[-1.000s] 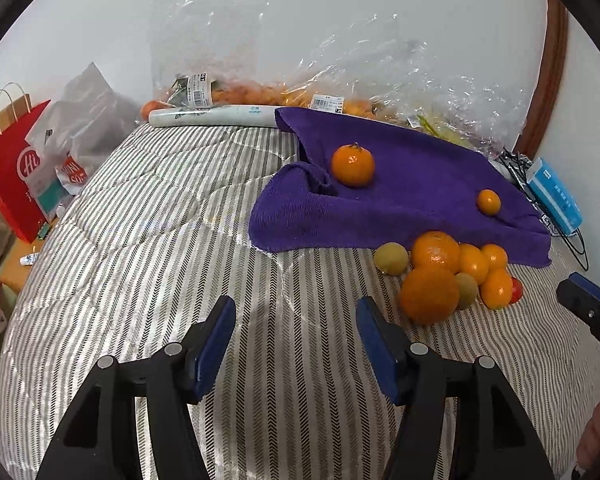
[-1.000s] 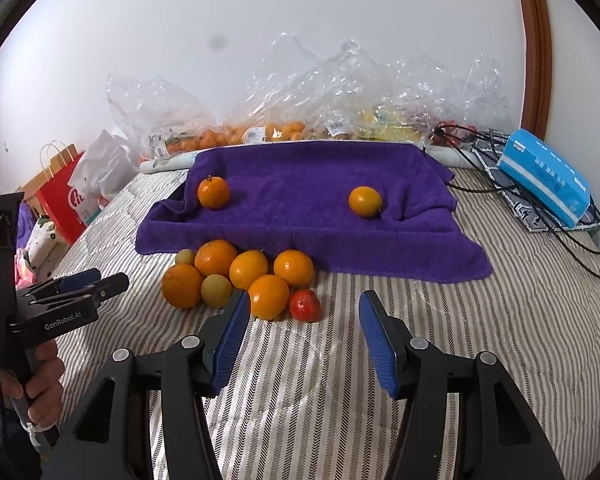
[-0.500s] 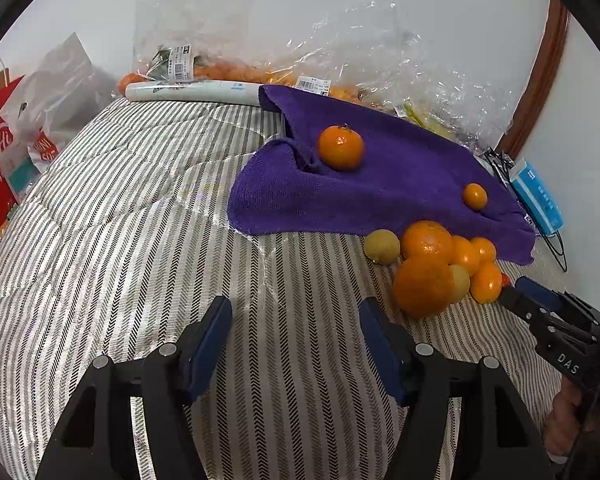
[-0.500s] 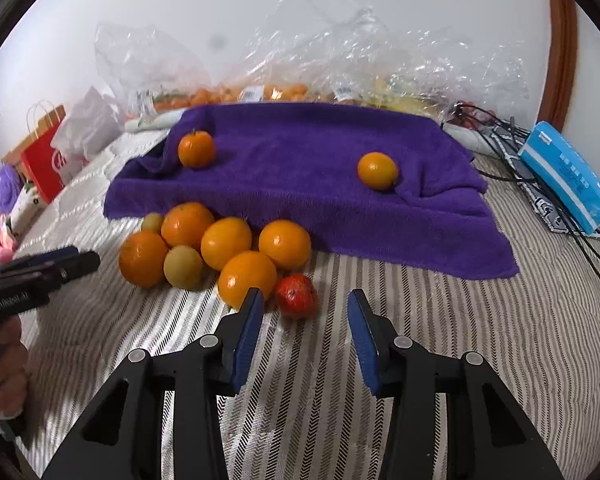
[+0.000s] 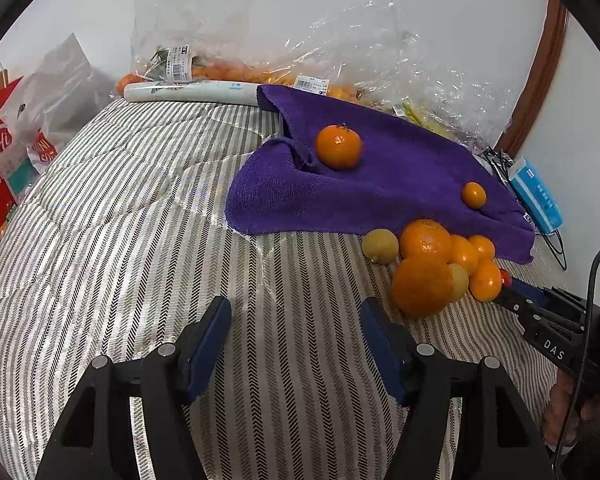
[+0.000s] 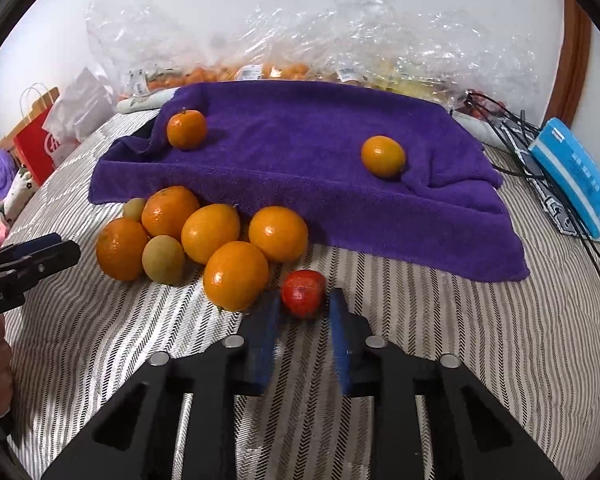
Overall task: Organize fruits
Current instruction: 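Grasp the red fruit with the right gripper while the left gripper grasps another large mandarin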
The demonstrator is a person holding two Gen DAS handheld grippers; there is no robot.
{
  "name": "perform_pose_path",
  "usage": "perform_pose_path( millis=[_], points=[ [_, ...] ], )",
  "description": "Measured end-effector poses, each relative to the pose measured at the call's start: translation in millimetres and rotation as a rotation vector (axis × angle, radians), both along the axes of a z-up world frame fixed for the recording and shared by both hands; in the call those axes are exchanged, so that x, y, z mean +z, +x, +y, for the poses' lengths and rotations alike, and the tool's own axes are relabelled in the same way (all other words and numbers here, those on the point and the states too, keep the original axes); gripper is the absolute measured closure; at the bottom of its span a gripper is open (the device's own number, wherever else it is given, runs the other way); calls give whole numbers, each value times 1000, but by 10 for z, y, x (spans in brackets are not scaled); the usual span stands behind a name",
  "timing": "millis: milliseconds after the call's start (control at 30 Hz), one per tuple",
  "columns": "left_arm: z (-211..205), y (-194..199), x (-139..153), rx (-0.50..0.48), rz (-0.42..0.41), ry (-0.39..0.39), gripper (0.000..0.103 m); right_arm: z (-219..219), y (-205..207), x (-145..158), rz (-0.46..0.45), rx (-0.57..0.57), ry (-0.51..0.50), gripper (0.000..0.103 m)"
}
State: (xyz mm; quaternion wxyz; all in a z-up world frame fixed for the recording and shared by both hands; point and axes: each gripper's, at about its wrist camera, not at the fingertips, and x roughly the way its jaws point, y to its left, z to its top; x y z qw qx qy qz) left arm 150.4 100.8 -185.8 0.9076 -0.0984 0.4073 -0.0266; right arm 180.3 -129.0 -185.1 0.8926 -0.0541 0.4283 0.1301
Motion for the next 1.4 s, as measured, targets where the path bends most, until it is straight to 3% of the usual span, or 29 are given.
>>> perform_pose_path(
  millis=[467,667,733,800,1000,1133,1400],
  points=[
    [-27,-32,35,-34,-24,-37,38,-157,-184,103,-30,-18,22,79],
    [-326,-36,114,-133,-12,-33,38,-305,-271,164,-44,-31,45,79],
    [-484,37,144,-147,-10,7,38,-348,-290,180,-49,-34,48,79],
    [-606,127,146,-156,-10,35,38,-410,-305,189,-48,-44,53,79],
    [-692,248,83,-143,-11,19,38,-610,-397,230,-61,-70,62,79],
    [-648,235,51,-171,-24,-36,63,-679,-432,240,-57,-86,63,79],
    [-521,56,180,-142,-135,-84,63,-645,-481,280,-72,-99,68,79]
  ],
)
